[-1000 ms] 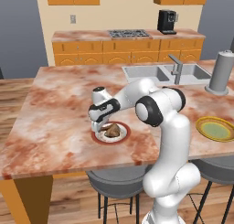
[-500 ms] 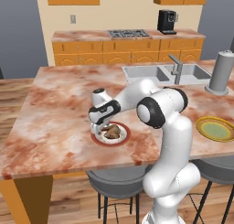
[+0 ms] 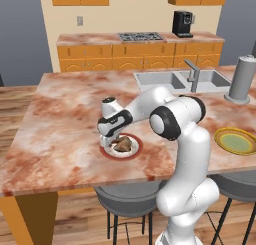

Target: Pick the chicken drumstick and lime from their plates and place them in the bowl. Then put the bowl in the fridge.

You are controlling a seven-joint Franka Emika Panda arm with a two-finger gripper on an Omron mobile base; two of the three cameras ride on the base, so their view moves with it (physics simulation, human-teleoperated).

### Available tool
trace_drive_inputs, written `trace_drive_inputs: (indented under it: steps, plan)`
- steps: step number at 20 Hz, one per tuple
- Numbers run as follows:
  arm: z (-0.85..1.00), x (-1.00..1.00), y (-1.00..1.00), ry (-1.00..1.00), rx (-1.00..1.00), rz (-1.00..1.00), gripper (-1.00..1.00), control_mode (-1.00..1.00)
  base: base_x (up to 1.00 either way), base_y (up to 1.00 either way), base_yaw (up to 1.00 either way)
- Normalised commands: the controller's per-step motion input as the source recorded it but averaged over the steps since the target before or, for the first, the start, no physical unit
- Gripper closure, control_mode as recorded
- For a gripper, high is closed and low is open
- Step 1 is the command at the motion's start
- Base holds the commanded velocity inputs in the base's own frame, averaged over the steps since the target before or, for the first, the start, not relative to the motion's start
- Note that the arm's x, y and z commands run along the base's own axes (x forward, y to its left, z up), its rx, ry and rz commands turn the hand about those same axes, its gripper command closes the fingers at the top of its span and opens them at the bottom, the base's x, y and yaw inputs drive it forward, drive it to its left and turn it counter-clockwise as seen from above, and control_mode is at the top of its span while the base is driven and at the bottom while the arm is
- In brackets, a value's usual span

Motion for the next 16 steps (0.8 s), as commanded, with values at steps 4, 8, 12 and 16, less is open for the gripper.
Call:
trace_drive_inputs:
  steps: [4,8,12,16]
  plan:
    - [-0.04,-0.13,-0.16,0.0,0.0,0.04,1.0,-1.0,0.0,0.0,0.0]
    - [0.0,-0.15,-0.2,0.0,0.0,0.04,1.0,-1.0,0.0,0.0,0.0]
    - [0.17,-0.07,-0.12,0.0,0.0,0.05,1.0,-1.0,0.0,0.0,0.0]
    - [0.52,-0.21,-0.09,0.0,0.0,0.09,1.0,-1.0,0.0,0.0,0.0]
